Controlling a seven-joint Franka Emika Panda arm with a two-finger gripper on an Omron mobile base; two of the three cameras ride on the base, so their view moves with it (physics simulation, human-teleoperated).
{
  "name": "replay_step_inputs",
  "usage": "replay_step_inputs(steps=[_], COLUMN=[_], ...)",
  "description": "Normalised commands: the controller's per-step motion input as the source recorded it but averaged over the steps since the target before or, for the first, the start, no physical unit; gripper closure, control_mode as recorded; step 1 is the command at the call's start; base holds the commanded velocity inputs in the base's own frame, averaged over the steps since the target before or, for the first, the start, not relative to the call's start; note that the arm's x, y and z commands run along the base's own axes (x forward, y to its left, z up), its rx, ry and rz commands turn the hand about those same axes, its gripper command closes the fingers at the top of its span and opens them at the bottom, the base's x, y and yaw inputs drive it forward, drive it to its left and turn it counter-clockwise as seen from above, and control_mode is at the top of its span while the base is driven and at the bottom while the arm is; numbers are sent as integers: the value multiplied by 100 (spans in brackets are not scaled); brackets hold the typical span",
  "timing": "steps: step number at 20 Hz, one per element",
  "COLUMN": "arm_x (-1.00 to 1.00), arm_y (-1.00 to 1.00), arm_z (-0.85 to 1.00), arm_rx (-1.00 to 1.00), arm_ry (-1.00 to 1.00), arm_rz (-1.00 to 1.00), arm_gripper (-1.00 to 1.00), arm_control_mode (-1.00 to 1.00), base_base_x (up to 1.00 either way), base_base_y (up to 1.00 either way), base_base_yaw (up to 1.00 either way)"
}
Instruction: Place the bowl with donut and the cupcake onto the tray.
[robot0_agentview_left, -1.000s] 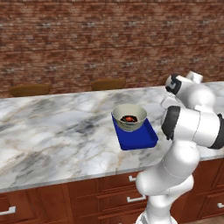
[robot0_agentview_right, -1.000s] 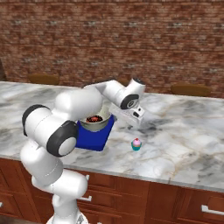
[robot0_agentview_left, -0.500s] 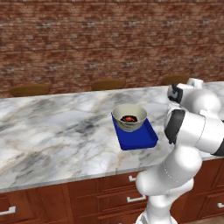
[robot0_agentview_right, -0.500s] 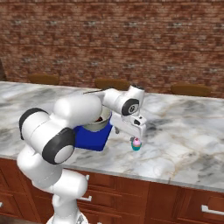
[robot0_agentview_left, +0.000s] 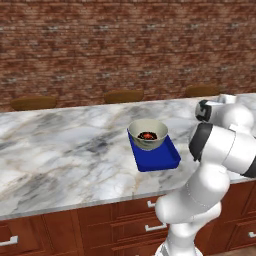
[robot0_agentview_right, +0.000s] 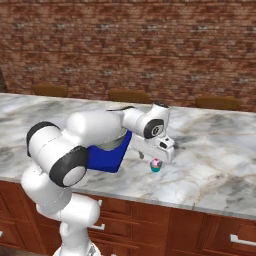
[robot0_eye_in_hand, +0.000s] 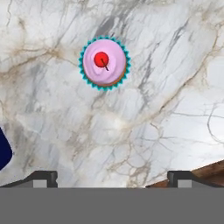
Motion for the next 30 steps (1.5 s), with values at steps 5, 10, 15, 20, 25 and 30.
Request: replay_step_inputs(steps=[5, 10, 15, 20, 25, 30], arm_x=[41, 36, 0, 36, 40, 11], arm_y=[7, -8, -21, -6, -11, -9], arm_z=[-8, -29, -44, -29, -16, -11], arm_rx=[-5, -4, -1, 0, 0, 0], arm_ry=[1, -2, -2, 0, 0, 0], arm_rz=[3, 1, -3, 0, 0, 0], arm_gripper=[-100, -100, -100, -100, -100, -100], arm_control_mode=[-100, -100, -100, -100, -100, -100], base_base_x=[0, 0, 0, 0, 0, 0], base_base_y=[0, 0, 0, 0, 0, 0], base_base_yaw=[0, 0, 0, 0, 0, 0])
